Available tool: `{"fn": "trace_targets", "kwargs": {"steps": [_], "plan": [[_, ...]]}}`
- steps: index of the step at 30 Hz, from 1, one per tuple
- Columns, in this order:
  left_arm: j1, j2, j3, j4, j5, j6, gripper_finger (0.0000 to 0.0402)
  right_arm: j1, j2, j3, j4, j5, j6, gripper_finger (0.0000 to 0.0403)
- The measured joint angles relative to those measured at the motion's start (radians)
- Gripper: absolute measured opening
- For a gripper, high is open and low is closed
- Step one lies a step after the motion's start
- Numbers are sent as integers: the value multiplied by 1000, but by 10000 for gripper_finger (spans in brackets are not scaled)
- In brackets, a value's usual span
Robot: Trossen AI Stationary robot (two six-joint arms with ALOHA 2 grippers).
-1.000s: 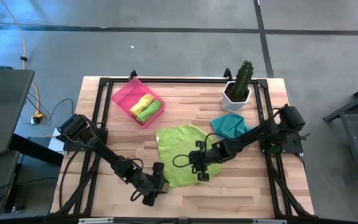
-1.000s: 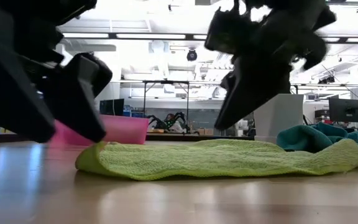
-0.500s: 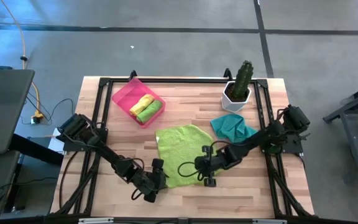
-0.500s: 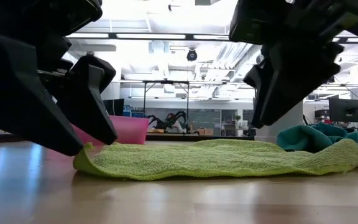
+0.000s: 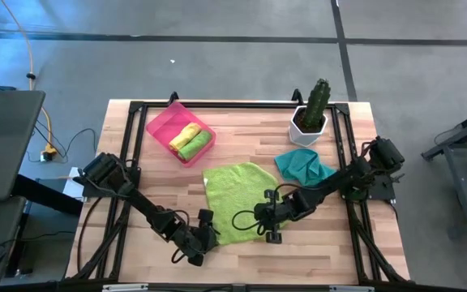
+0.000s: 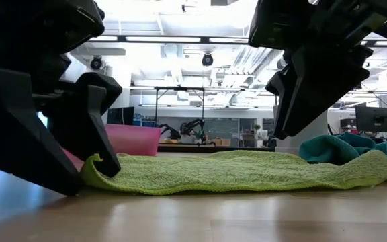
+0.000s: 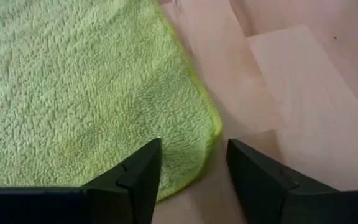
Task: Roll microfiber towels into tight, uniform cylinder then place into a basket
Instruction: Roll the light green microfiber cloth
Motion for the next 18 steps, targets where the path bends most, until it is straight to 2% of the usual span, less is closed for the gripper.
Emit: {"fn": "trace_targets", "kwargs": {"steps": [5,12,18], "plan": [[-6,19,0,41,-22,23,124,0,0,0,-1,0,0,103],[-7,22,-1,52,-49,32,16,0,0,0,-8,0,0,103],[-9,-6,16,55,-84,-32,10,1,-1,0,-8,-25,-7,103]]}}
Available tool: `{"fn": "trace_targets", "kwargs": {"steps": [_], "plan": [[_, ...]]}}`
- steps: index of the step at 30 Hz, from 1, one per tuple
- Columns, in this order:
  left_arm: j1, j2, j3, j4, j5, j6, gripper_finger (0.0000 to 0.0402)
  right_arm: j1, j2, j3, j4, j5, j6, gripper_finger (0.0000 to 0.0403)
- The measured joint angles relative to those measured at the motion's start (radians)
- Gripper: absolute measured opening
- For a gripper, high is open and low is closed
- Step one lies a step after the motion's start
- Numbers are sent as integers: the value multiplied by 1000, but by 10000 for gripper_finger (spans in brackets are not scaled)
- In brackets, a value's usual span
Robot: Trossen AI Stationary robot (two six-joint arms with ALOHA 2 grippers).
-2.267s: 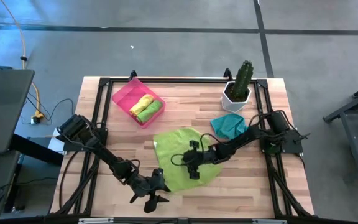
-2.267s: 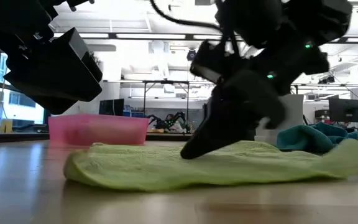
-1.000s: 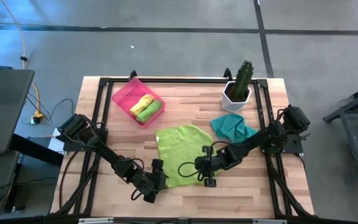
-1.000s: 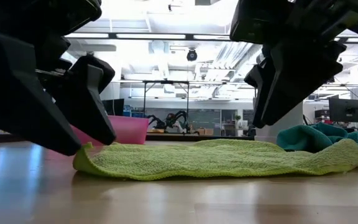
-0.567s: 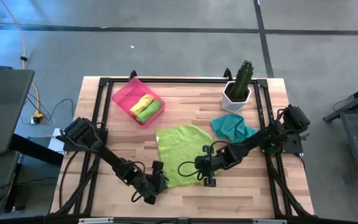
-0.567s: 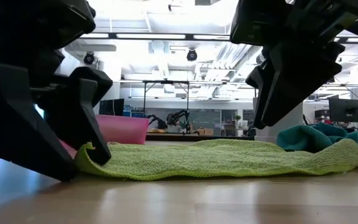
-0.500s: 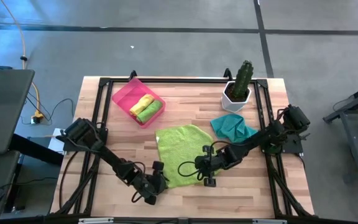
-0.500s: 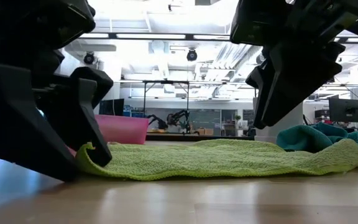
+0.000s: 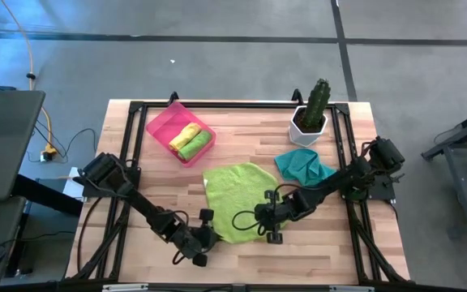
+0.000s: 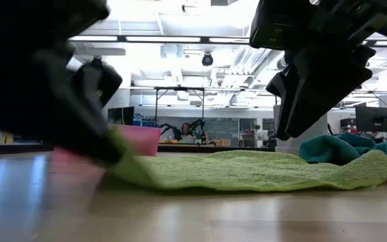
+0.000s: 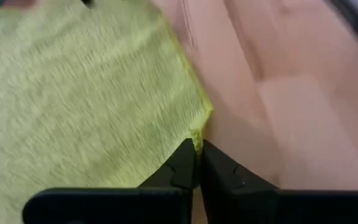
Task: Roll microfiber towels into tight, uniform cylinder then place into a basket
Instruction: Roll the light green microfiber cloth
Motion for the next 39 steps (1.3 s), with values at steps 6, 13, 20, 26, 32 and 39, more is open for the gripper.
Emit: {"fn": "trace_targets", "kwargs": {"steps": [6,13,20,26,32,39], "plan": [[5,-53,37,-6,-9,-3,3,39,-1,0,-56,-56,-9,103],[35,-128,53,-151,-97,-89,1,113,-36,0,-204,-59,83,103],[75,-165,54,-316,-159,-246,0,201,-94,0,-227,109,142,103],[104,-164,53,-466,-184,-439,0,232,-58,-36,-186,278,189,103],[130,-168,52,-584,-187,-608,0,227,-20,-62,-99,302,188,103],[129,-169,52,-577,-179,-608,0,227,-14,-61,-68,334,160,110]]}}
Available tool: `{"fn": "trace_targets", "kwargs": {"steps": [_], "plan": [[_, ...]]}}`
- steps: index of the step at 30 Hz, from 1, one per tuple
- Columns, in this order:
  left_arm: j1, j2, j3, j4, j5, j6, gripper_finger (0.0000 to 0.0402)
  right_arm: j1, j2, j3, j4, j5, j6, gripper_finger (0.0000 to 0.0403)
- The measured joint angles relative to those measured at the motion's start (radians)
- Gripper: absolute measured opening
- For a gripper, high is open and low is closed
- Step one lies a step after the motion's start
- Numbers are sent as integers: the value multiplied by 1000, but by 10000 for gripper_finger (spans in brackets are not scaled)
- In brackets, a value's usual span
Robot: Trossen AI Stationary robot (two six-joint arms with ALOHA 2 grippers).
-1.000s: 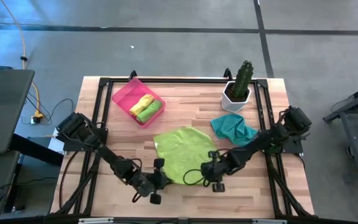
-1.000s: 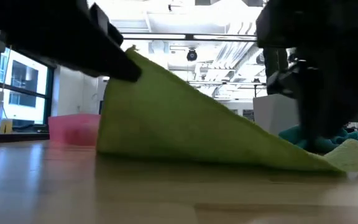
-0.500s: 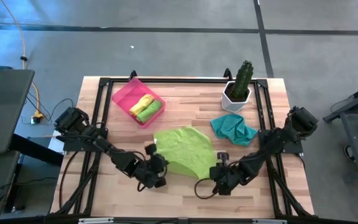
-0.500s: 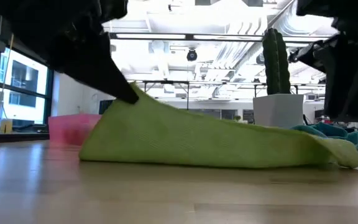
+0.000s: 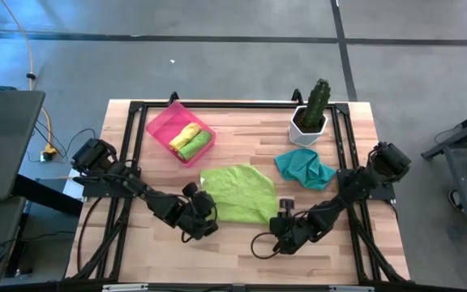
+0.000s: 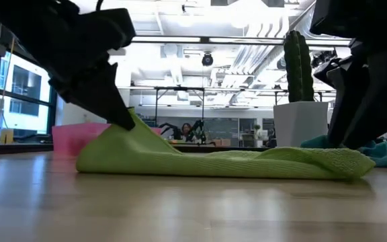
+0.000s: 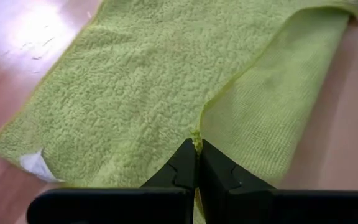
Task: Roll microfiber towels into tight, uniform cylinder then place into a basket
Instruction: Roll the light green microfiber cloth
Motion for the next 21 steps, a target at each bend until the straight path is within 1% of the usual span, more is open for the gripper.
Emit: {"fn": "trace_targets", "kwargs": {"steps": [2,5,10,16,21], "plan": [[1,0,0,0,0,0,0,0,0,0,3,-12,-5,122],[-1,0,0,0,7,2,0,1,0,0,3,-26,-7,151],[0,0,0,0,8,2,0,1,10,0,25,-85,-7,196],[-1,0,0,0,24,2,0,-9,40,0,23,-66,-34,206],[-7,0,0,0,31,2,0,-43,46,0,-32,-24,-42,206]]}}
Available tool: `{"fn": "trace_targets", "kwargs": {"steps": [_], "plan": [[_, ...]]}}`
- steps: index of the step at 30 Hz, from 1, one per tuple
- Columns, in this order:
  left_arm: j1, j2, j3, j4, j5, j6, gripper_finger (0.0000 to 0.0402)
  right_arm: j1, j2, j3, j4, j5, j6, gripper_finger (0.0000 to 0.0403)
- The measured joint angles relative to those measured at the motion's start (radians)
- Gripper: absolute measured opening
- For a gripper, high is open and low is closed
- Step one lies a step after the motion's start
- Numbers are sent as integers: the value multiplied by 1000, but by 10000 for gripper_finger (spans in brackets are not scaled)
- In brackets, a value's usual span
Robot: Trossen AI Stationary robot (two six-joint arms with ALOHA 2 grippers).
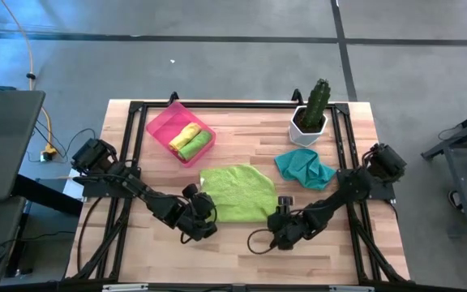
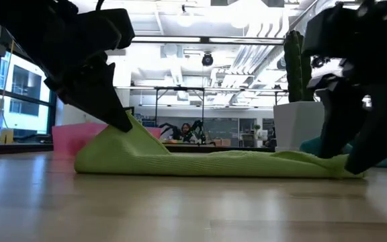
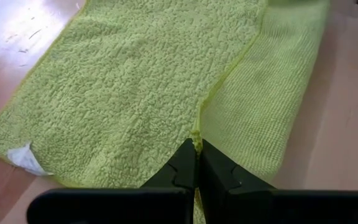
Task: Roll microfiber towels into tight, uniform cylinder then place into a basket
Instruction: Roll the light green microfiber cloth
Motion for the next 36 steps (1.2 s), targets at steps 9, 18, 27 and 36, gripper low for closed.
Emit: {"fn": "trace_targets", "kwargs": {"steps": [9,18,27,36], "plan": [[-1,0,0,0,14,0,0,-47,1,0,-58,-22,-18,206],[-1,0,0,0,14,0,0,-42,1,11,-135,-26,-26,159],[-1,0,0,0,15,0,0,-45,0,67,-295,55,-39,120],[-1,0,0,0,14,-1,0,-46,0,103,-367,35,-37,119]]}}
